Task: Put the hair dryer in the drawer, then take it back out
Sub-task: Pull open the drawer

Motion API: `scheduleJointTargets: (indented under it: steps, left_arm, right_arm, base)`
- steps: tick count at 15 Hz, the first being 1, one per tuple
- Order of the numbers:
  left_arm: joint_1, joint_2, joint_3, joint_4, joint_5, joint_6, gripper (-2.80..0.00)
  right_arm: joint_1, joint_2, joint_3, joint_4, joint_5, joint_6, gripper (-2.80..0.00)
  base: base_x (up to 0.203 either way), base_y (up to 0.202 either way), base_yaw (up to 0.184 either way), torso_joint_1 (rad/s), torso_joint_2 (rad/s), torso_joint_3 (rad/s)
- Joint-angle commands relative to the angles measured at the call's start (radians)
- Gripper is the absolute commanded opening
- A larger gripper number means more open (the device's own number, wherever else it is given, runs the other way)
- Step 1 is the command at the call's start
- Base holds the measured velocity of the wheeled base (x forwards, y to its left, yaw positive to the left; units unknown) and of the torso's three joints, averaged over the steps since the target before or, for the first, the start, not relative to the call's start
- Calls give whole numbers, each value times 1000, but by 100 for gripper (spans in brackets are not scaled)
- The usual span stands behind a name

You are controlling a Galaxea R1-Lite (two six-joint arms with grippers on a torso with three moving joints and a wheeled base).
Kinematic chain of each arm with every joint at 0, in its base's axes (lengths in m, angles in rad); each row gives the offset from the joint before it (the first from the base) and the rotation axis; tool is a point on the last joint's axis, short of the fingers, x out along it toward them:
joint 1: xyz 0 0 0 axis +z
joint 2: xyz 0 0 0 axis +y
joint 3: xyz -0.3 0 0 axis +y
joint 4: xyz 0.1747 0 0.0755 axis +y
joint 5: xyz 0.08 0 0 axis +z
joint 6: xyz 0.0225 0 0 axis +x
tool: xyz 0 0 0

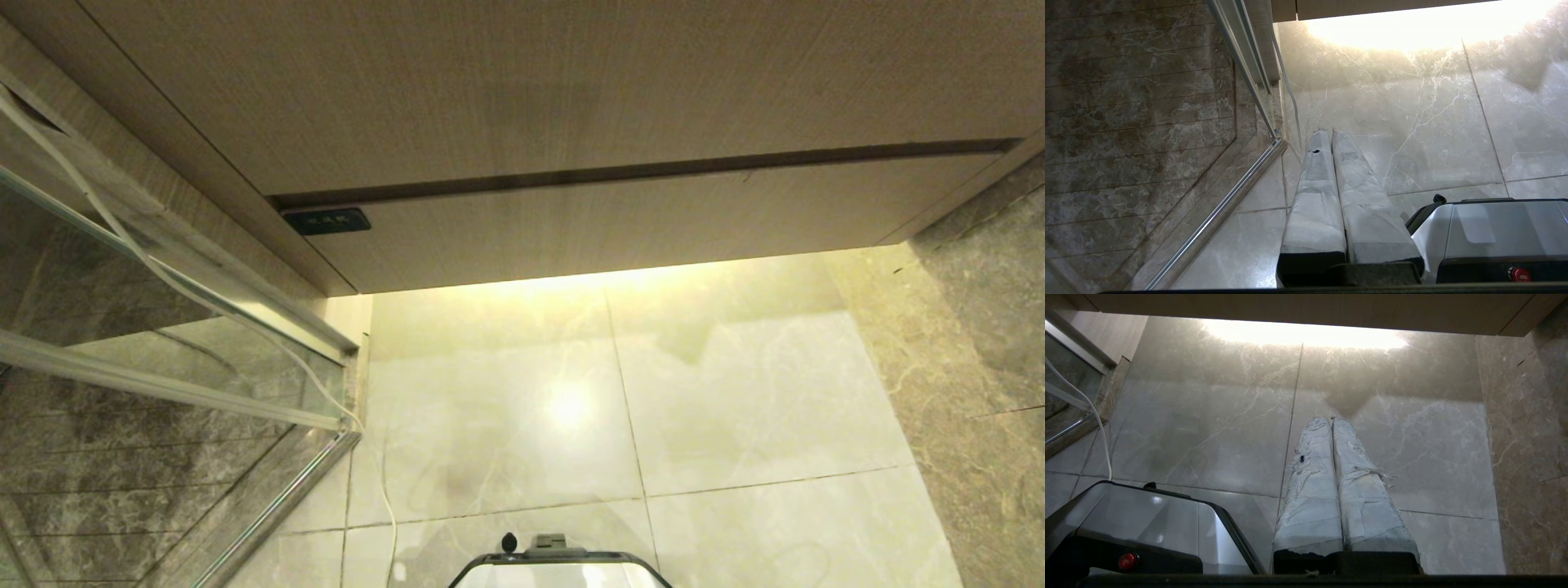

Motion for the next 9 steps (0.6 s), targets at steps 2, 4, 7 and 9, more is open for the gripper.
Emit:
scheduleJointTargets:
  steps: [2, 4, 7, 9]
  left_arm:
    - [0, 0, 0, 0, 0, -1, -280]
    - [0, 0, 2, 0, 0, -1, -280]
    - [0, 0, 2, 0, 1, -1, -280]
    - [0, 0, 2, 0, 0, -1, -280]
  right_arm:
    - [0, -39, 40, 0, 0, 0, -280]
    - [0, -39, 40, 1, 0, 5, -280]
    - [0, -39, 38, 8, 0, 14, -280]
    - [0, -39, 30, 27, 0, 16, -280]
  base:
    - [0, 0, 0, 0, 0, 0]
    - [0, 0, 0, 0, 0, 0]
    - [0, 0, 0, 0, 0, 0]
    - [0, 0, 0, 0, 0, 0]
